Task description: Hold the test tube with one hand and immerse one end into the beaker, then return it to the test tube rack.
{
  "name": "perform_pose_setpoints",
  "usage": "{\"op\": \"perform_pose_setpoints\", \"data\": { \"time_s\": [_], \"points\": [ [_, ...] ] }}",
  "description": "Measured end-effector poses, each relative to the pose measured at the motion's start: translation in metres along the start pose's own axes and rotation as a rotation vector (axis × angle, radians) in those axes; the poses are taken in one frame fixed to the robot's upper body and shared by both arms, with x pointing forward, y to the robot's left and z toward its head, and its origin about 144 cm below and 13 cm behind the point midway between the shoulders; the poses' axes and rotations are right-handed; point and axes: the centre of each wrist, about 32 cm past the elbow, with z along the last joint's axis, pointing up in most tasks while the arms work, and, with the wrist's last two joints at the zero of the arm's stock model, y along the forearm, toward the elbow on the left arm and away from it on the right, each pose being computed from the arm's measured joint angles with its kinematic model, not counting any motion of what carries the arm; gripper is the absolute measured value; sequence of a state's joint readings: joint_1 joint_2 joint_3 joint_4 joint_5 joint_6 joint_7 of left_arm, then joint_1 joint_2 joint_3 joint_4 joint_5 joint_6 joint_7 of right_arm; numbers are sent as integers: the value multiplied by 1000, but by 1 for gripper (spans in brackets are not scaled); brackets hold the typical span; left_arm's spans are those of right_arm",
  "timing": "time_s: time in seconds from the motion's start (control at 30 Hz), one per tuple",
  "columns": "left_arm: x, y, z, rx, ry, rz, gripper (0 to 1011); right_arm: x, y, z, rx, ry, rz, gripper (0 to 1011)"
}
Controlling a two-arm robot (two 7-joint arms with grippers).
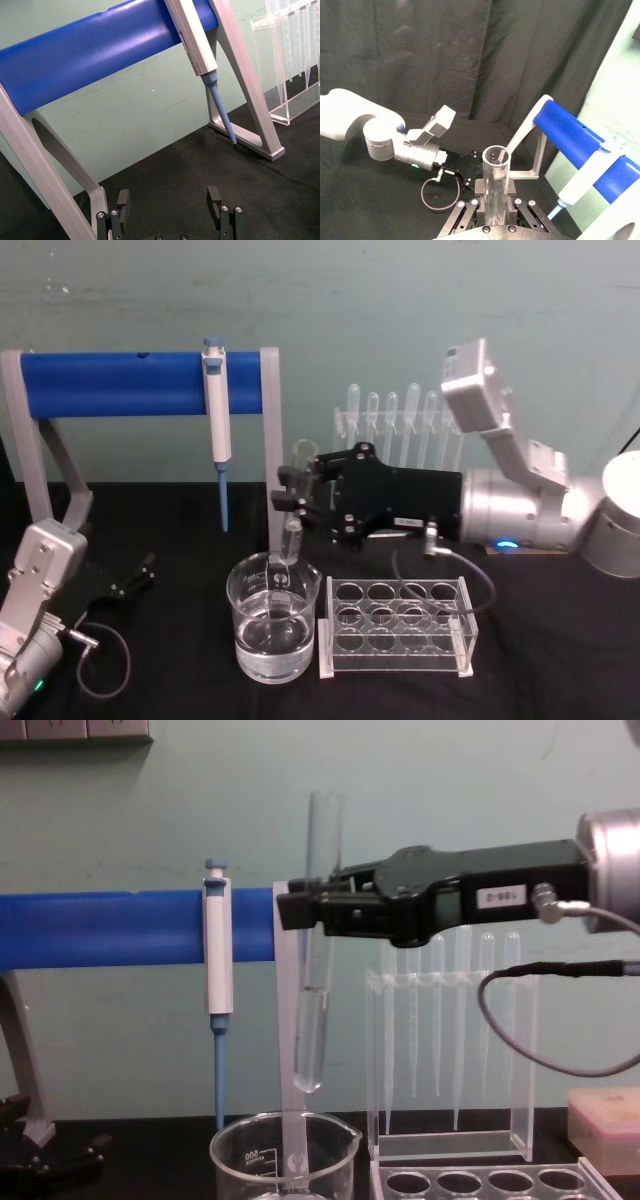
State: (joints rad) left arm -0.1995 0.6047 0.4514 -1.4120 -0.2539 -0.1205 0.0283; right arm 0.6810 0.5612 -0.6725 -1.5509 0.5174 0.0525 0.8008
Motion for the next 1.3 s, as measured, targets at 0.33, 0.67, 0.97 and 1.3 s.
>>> {"op": "perform_pose_setpoints", "data": {
  "time_s": [0.33,0.67,0.97,1.3],
  "points": [
    [0,0,0,0,0,0,1000,-40,-63,-1,-52,29,-103,225],
    [0,0,0,0,0,0,1000,-52,-76,-19,-64,16,-133,226],
    [0,0,0,0,0,0,1000,-58,-81,-31,-88,9,-158,226],
    [0,0,0,0,0,0,1000,-61,-82,-43,-87,9,-181,226]
  ]
}}
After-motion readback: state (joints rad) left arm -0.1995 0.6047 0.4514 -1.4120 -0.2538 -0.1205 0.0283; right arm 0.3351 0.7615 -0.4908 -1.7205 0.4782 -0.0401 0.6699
